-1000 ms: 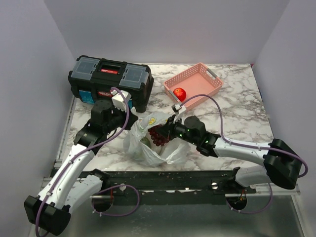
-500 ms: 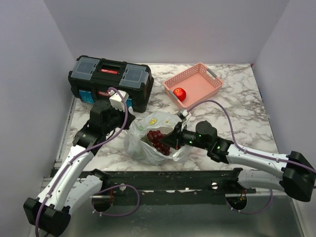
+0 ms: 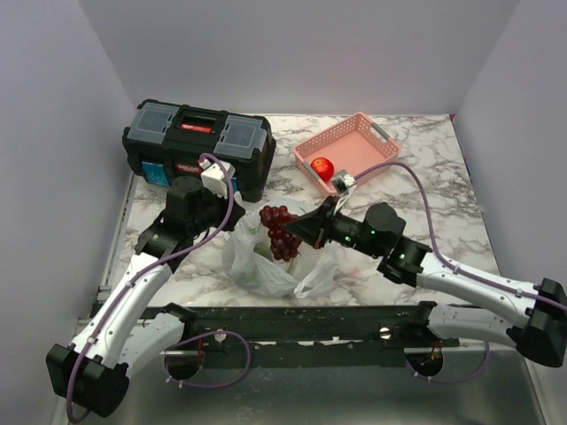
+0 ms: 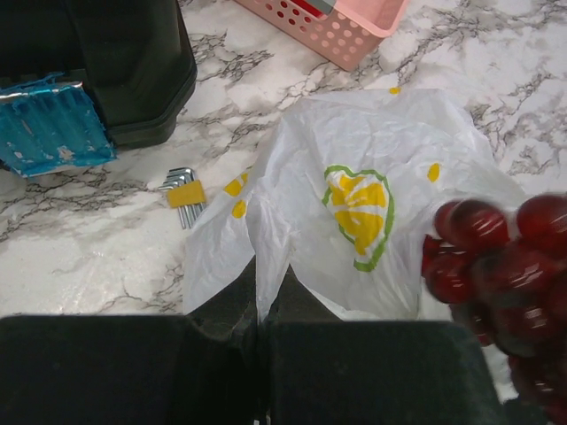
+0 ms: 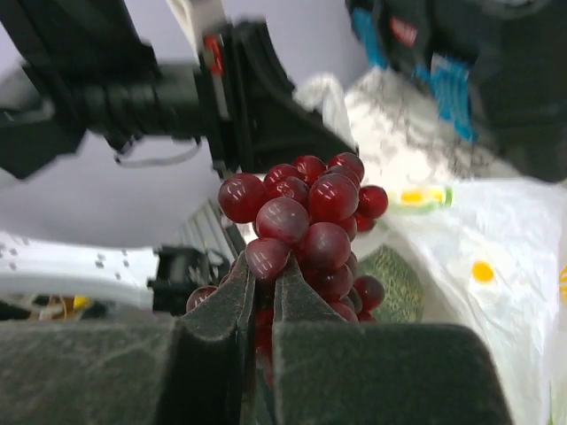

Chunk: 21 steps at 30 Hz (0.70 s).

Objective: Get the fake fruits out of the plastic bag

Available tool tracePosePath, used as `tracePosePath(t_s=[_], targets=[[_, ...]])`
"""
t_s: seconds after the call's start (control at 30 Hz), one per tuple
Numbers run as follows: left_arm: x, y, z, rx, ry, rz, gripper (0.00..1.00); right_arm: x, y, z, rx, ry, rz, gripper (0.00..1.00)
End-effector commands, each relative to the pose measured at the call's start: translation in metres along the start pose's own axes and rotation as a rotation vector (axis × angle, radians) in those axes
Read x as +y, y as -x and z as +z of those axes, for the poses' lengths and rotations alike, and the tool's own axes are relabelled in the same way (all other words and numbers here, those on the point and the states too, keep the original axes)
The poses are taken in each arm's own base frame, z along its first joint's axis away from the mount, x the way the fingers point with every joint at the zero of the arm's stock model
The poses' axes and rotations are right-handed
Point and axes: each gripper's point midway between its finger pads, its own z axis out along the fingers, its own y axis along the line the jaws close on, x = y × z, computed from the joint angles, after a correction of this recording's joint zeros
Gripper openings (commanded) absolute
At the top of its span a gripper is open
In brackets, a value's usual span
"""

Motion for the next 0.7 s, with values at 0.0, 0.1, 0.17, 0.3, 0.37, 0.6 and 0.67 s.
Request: tracePosePath(t_s=[0.0,0.1,0.17,0.3,0.37,0.6,0.67], targets=[[-0.009,0.01,-0.005,-0.017,-0.039,0.006,0.0,0.007,0.064,-0.012,-0.208,-0.079,0.034,0.01],[-0.011,0.011,-0.005,-0.017,-0.05,0.003,0.0,-0.001,0.085,-0.015,-0.261,-0.165,0.011,0.01],[-0.012,0.011,-0.006,-0.018,-0.056,0.004,0.0,-0.006,0.101,-0.015,-0.282,-0.234,-0.007,0.01],[-0.013,0.013,-0.009,-0.026,-0.054,0.006,0.0,-0.018,0.117,-0.018,-0.302,-0.337,-0.057,0.01],[-0.014,0.015,-0.011,-0.038,-0.054,0.01,0.0,-0.027,0.122,-0.025,-0.331,-0.395,-0.056,0.01],[-0.017,0.017,-0.015,-0.054,-0.066,0.011,0.0,-0.075,0.112,-0.053,-0.388,-0.64,-0.058,0.01],[-0.018,0.018,-0.016,-0.056,-0.073,0.011,0.0,-0.093,0.105,-0.056,-0.357,-0.733,-0.11,0.01]])
